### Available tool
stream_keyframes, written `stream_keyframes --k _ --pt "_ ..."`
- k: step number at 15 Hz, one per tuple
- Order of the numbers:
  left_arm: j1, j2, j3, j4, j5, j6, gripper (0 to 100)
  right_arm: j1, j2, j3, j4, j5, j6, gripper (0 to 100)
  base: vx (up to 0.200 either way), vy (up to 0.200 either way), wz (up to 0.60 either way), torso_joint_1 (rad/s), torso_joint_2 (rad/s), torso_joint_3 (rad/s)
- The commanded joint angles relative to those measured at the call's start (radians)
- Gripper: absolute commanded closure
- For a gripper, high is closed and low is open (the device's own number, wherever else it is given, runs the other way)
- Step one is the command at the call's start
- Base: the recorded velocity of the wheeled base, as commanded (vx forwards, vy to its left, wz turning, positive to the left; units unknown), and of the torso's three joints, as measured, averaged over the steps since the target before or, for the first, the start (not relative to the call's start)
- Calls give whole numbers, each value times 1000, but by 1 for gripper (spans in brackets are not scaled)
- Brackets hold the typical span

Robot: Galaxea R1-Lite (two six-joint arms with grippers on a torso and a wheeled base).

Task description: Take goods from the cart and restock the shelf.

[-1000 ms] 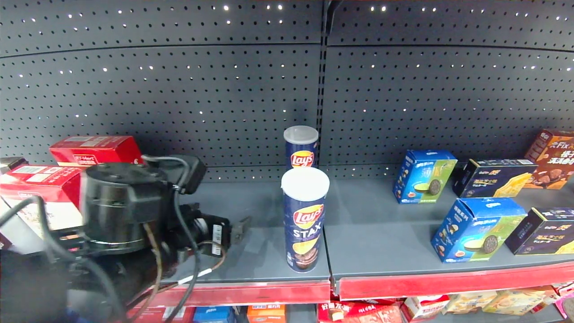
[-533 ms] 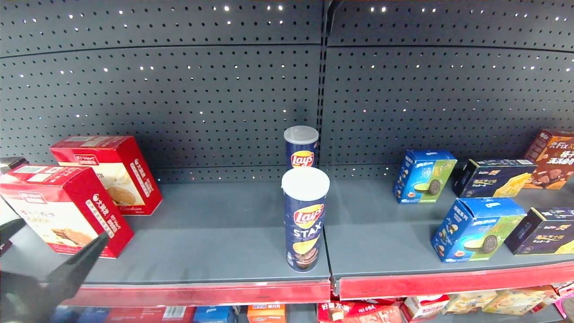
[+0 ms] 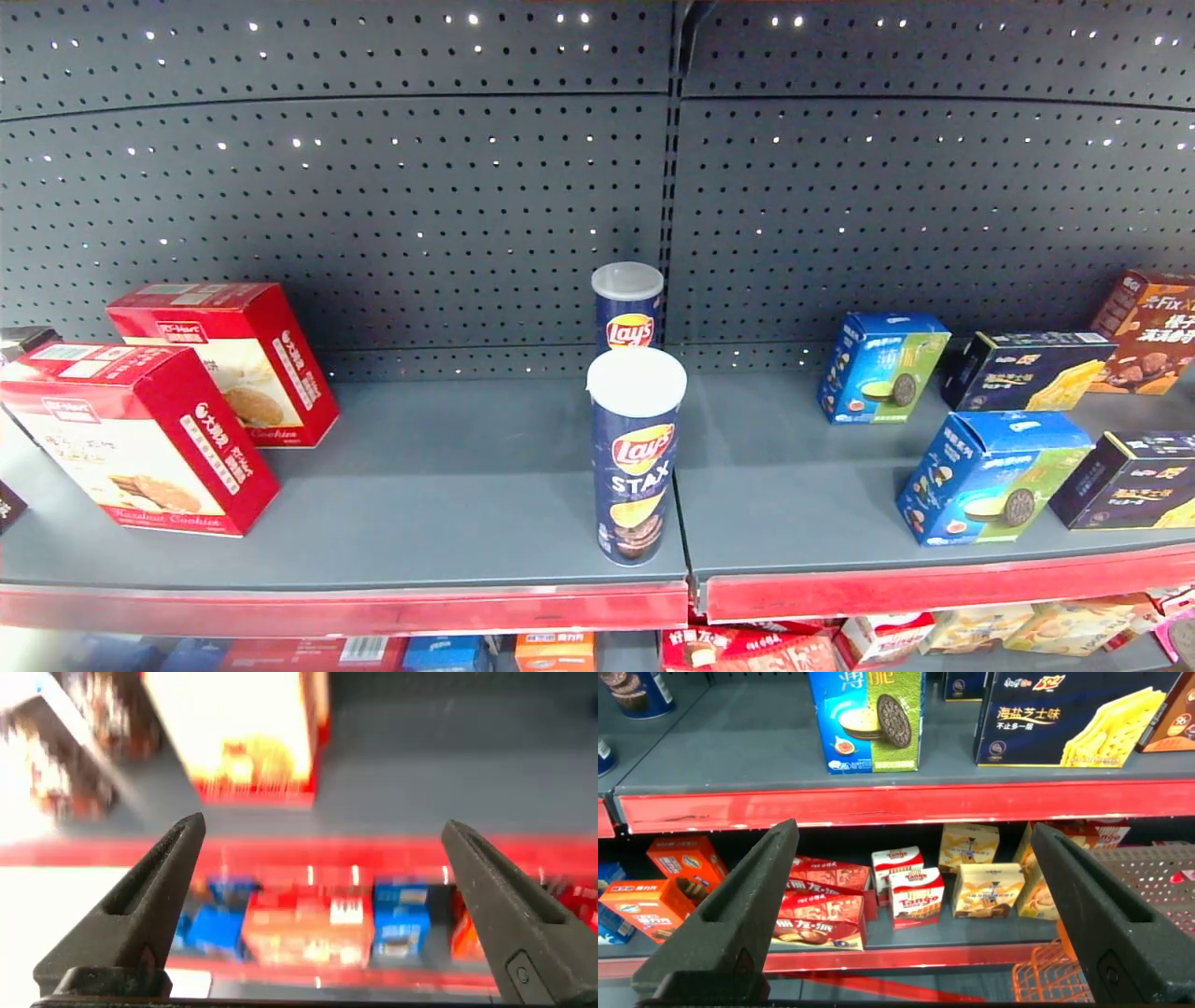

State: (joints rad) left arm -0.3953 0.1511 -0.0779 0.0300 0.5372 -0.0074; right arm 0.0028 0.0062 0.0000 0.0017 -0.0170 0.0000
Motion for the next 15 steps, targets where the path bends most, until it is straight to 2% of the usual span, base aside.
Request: stream_keyframes --k 1,2,3,4,6,9,10,15 --pt "-50 -151 40 19 -48 -25 0 0 1 0 0 0 0 0 0 0 0 0 0 0" --pt "-99 -151 40 18 -82 -12 0 0 1 0 0 0 0 0 0 0 0 0 0 0" --pt "-157 -151 38 18 -151 34 0 0 1 0 0 0 0 0 0 0 0 0 0 0" --pt "-163 -151 36 19 -178 37 0 0 1 0 0 0 0 0 0 0 0 0 0 0" --pt "-186 -151 35 21 -184 21 0 0 1 0 0 0 0 0 0 0 0 0 0 0" --pt "-195 -151 36 19 -189 24 0 0 1 0 0 0 0 0 0 0 0 0 0 0" --pt "-189 -151 36 19 -214 30 0 0 1 0 0 0 0 0 0 0 0 0 0 0" --pt "-188 -151 35 22 -217 30 0 0 1 0 0 0 0 0 0 0 0 0 0 0"
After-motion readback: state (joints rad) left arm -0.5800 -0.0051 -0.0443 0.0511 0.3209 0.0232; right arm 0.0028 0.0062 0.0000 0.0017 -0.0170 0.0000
